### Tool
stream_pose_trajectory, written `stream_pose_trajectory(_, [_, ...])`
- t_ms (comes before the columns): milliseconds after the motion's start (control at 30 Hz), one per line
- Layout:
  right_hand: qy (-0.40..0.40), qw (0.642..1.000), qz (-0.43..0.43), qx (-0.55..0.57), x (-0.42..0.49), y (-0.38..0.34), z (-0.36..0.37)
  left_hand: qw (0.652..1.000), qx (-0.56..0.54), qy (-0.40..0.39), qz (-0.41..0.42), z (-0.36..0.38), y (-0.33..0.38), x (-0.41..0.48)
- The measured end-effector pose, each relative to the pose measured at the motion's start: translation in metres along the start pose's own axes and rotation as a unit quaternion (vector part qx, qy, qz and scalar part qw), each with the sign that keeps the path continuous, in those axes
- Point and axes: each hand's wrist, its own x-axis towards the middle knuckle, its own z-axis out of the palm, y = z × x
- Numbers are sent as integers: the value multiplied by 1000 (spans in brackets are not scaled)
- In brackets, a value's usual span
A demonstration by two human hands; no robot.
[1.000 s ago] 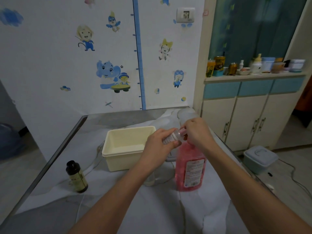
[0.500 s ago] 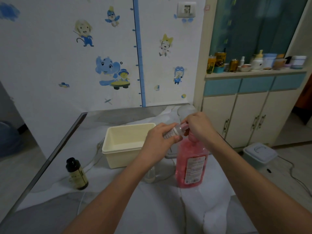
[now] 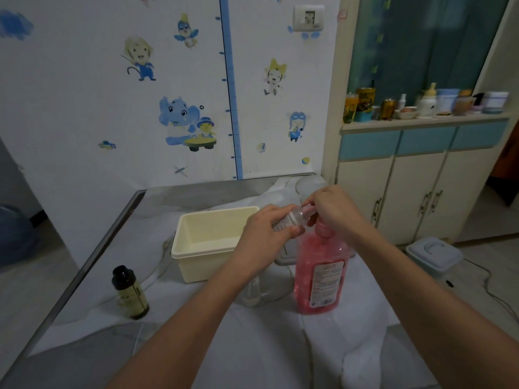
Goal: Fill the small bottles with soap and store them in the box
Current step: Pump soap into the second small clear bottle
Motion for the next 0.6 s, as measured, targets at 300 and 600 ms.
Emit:
stream_pose_trajectory(300, [7,990,39,139,3,13,13,1000,14,-5,-7,6,-5,-6])
stream_pose_trajectory(600, [9,991,59,119,7,3,3,1000,20,-14,5,-3,2,1])
